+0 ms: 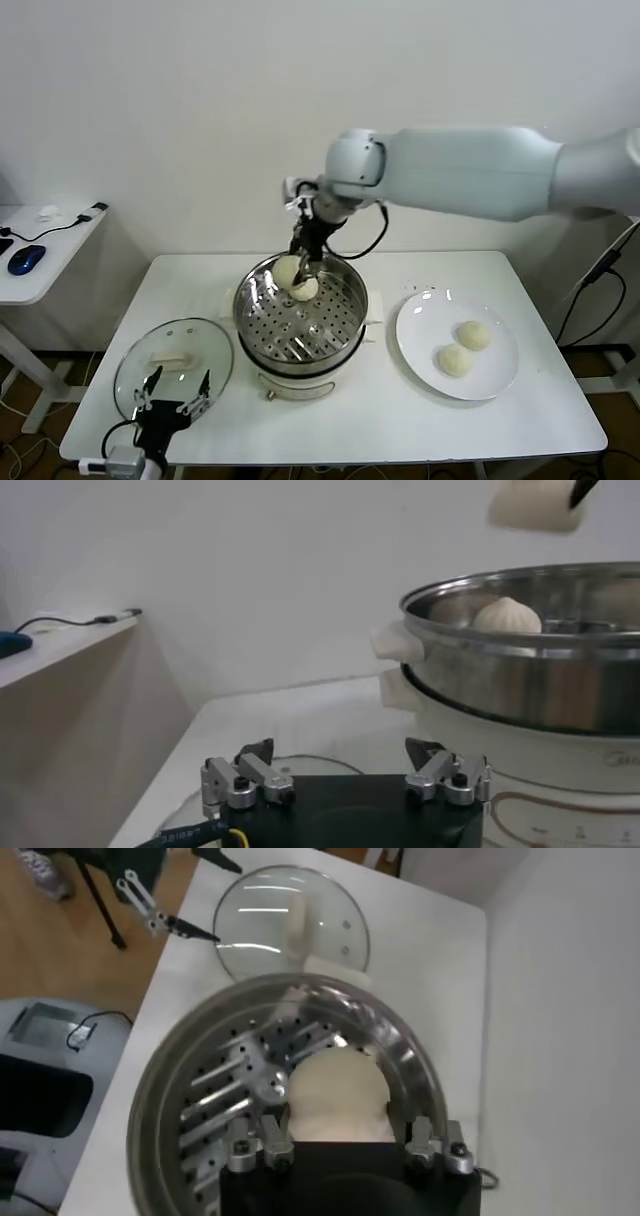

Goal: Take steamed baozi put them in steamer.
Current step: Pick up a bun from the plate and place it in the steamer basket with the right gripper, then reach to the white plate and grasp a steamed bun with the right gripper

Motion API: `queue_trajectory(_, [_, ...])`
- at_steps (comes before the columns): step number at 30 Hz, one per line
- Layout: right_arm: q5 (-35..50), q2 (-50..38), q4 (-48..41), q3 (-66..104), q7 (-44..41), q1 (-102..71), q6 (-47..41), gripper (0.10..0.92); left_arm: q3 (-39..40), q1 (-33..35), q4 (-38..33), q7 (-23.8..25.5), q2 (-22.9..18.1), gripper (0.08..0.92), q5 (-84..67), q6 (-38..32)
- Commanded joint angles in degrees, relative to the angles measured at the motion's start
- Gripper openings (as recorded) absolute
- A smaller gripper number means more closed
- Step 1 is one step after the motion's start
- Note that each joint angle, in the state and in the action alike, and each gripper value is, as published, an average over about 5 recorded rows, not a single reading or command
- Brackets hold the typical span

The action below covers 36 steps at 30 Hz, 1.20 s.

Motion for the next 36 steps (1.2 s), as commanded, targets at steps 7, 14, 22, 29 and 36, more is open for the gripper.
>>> queue_trajectory(7, [-2.8, 7.06, -8.09, 1.5, 4.59, -13.35, -2.6, 0.664, -0.26, 0.0, 0.31, 0.01, -0.18, 0.823, -0.02, 0.05])
queue_trajectory(14, [-3.19, 7.26, -9.1, 2.12, 4.9, -14.83, -2.81, 0.662, -0.42, 0.06, 0.38, -0.02, -0.3, 0.823, -0.01, -0.05])
queue_trajectory(22, [-4.68, 5.26, -7.68, 2.59, 3.22, -12.62, -1.14, 0.735, -0.39, 0.45, 0.23, -0.04, -0.33, 0.823, 0.02, -0.02])
queue_trajectory(29, [-3.82, -3.62, -2.27, 2.05, -3.21, -2.71, 4.58, 0.821, -0.36, 0.5, -0.09, 0.03, -0.24, 0.823, -0.04, 0.2])
queue_trajectory(36, [-3.86, -22.87, 8.32, -8.81, -11.53, 12.48, 10.11, 0.823, -0.31, 0.1, 0.25, 0.17, 0.04, 0.823, -0.17, 0.61])
